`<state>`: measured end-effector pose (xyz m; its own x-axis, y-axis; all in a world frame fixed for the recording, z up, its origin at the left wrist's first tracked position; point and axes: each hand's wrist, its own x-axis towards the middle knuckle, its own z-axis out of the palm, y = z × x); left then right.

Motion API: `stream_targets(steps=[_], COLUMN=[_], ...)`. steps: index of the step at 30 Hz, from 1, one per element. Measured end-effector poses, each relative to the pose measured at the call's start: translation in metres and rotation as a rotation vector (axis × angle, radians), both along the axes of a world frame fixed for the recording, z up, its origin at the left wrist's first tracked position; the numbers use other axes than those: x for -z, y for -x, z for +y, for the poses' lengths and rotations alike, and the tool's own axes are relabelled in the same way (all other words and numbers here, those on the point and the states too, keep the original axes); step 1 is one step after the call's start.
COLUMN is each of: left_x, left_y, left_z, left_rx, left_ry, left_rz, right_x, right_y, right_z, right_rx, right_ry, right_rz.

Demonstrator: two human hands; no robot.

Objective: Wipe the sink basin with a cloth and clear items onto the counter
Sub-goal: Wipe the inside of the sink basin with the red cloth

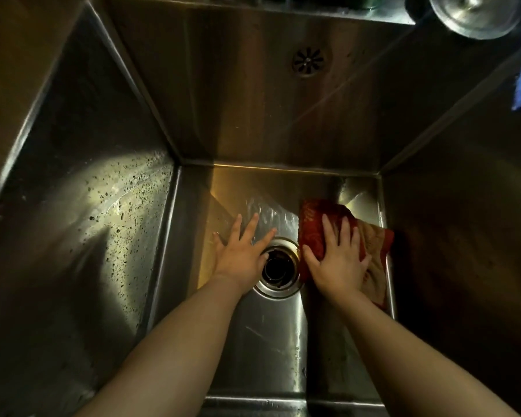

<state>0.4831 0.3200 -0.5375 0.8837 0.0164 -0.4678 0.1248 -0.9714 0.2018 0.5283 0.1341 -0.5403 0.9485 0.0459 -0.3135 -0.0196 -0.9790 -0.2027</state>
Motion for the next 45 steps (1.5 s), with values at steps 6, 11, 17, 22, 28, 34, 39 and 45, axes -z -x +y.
stream_targets(steps=[6,11,17,22,28,34,39,45], left_x=[0.002,0.003,0.01,0.016,0.012,0.004,-0.001,-0.007], left_y=[-0.003,-0.016,-0.024,-0.023,-0.017,0.013,0.028,0.035], left_z=[0.005,0.002,0.009,0.009,0.012,0.022,0.032,0.039], left_rx=[0.009,-0.001,0.038,0.044,0.048,0.009,0.043,0.029], left_ry=[0.027,0.032,0.004,-0.015,0.011,0.017,0.012,0.022], left_rz=[-0.018,-0.027,-0.069,-0.103,-0.089,-0.037,-0.004,0.04], right_x=[0.005,0.003,-0.004,-0.005,-0.003,-0.006,-0.011,-0.009], right_y=[-0.023,-0.043,-0.078,-0.095,-0.08,-0.049,-0.025,-0.002], right_z=[0.007,0.012,0.008,0.004,0.004,0.016,0.025,0.041], right_rx=[0.057,0.122,0.097,0.098,0.06,0.014,0.041,0.078], right_ry=[-0.015,-0.03,-0.01,-0.052,0.001,0.003,-0.107,-0.162], right_rz=[-0.019,-0.037,-0.011,-0.011,-0.058,-0.076,-0.121,-0.12])
